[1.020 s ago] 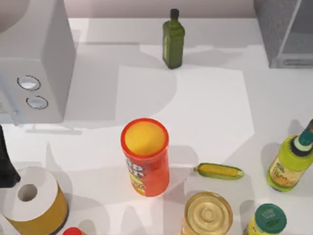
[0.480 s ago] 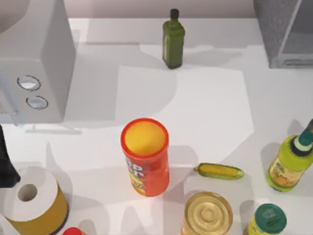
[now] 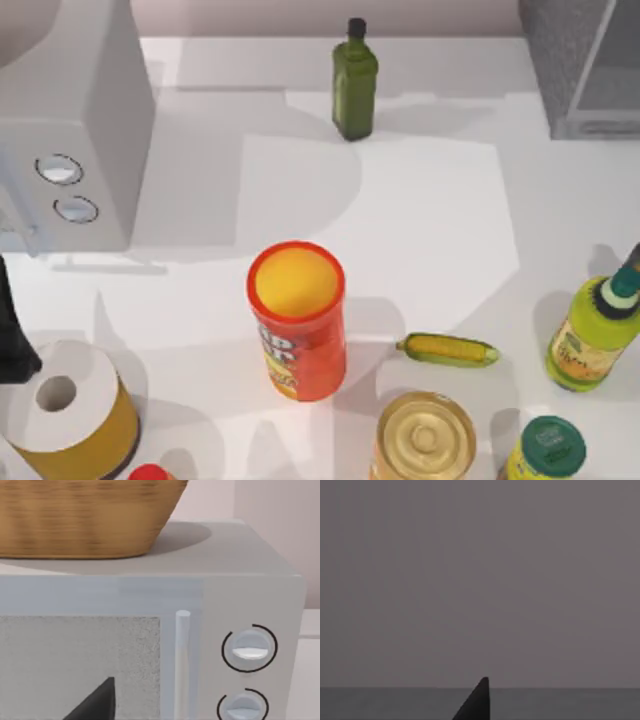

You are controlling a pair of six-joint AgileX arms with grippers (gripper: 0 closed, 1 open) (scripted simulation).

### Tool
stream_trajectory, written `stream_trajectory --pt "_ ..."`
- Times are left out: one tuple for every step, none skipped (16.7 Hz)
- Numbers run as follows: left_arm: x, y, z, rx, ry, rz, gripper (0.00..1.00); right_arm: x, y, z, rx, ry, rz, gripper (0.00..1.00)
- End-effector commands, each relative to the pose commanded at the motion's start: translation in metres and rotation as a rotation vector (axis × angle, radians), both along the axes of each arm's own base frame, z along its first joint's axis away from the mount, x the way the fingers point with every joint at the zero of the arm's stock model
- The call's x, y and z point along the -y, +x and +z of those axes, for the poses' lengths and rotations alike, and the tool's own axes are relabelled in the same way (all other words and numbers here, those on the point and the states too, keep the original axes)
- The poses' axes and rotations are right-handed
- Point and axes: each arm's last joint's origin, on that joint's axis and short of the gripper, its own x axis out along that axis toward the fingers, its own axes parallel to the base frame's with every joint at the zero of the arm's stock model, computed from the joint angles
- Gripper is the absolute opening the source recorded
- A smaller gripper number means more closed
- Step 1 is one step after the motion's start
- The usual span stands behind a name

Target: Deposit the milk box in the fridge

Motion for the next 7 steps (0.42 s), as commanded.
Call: stream_trajectory --pt "0.0000 0.0000 0.0000 0.000 0.000 0.000 1.00 0.0000 0.0000 0.0000 0.000 0.000 0.000 0.98" --pt "0.0000 0.0000 0.0000 0.000 0.000 0.000 1.00 0.0000 0.0000 0.0000 0.000 0.000 0.000 1.00" --pt "0.0000 0.0000 0.0000 0.000 0.000 0.000 1.00 0.0000 0.0000 0.0000 0.000 0.000 0.000 1.00" --pt "0.0000 0.0000 0.0000 0.000 0.000 0.000 1.00 0.0000 0.0000 0.0000 0.000 0.000 0.000 1.00" --pt "0.0000 0.0000 0.0000 0.000 0.000 0.000 1.00 0.0000 0.0000 0.0000 0.000 0.000 0.000 1.00" --pt "0.0000 0.0000 0.0000 0.000 0.000 0.000 1.00 0.0000 0.0000 0.0000 0.000 0.000 0.000 1.00" --pt "0.0000 0.0000 0.0000 0.000 0.000 0.000 1.00 0.0000 0.0000 0.0000 0.000 0.000 0.000 1.00"
